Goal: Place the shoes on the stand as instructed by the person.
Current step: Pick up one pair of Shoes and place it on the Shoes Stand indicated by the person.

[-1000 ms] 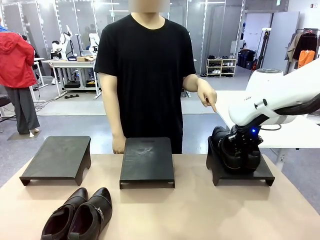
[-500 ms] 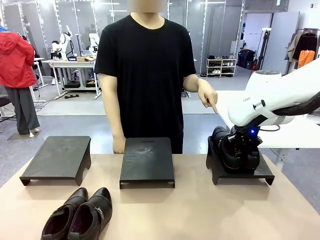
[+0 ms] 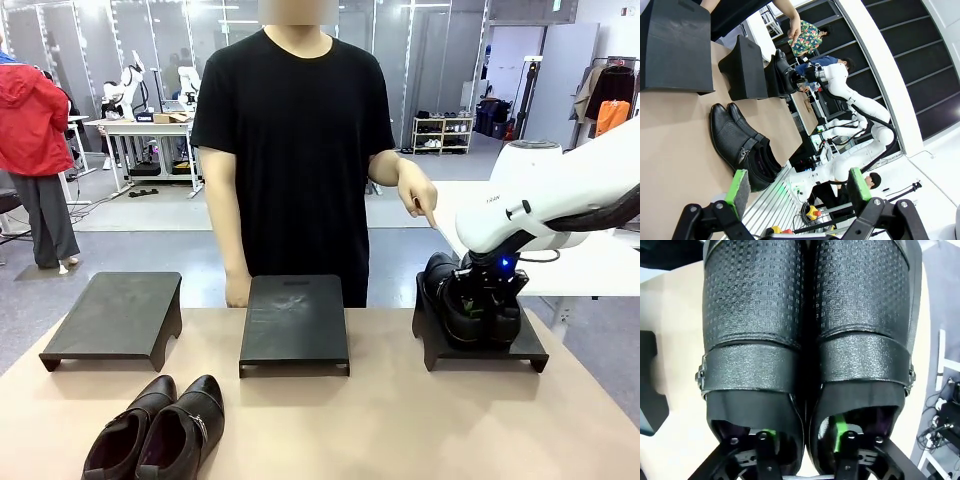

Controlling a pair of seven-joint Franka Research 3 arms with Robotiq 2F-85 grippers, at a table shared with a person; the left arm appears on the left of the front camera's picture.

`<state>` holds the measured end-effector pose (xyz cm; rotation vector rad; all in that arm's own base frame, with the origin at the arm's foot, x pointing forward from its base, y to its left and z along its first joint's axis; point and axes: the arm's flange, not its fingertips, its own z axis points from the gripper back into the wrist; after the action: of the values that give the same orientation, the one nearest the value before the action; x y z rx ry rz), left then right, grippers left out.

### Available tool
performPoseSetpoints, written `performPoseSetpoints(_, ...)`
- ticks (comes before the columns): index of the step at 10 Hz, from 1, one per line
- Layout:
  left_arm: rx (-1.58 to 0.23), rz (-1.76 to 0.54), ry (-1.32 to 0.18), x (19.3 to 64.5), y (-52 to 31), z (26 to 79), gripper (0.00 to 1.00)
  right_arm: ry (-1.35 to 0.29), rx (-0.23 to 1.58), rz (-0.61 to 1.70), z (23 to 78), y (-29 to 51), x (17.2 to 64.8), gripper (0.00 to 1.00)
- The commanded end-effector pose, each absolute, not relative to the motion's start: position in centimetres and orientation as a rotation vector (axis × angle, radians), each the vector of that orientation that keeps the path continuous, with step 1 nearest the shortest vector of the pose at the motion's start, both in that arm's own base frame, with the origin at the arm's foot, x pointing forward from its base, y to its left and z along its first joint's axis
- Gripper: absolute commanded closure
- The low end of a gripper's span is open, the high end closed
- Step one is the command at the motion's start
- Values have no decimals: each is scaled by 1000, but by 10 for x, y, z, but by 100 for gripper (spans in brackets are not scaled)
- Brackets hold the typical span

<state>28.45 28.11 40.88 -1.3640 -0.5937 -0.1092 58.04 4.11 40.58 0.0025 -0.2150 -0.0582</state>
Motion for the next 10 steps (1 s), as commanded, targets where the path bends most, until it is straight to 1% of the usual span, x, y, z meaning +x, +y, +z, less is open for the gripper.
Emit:
performPoseSetpoints(1,-1373,-123,-605,283,281,411,0,-232,-26,-109,418,40,574,0)
performPoseSetpoints(2,-1373,-123,-605,283,281,411,0,-235,-24,-110,420,40,572,0)
performPoseSetpoints(3,-1373,-123,-605,283,281,411,0,-243,-27,-113,425,39,569,10)
performPoseSetpoints(4,-1373,-123,-605,283,281,411,0,-248,-26,-119,427,38,567,0)
performPoseSetpoints(7,-1373,-123,-605,283,281,411,0,-253,0,-132,431,39,563,0)
performPoseSetpoints(10,-1373,-123,-605,283,281,411,0,-250,5,-89,433,36,570,0)
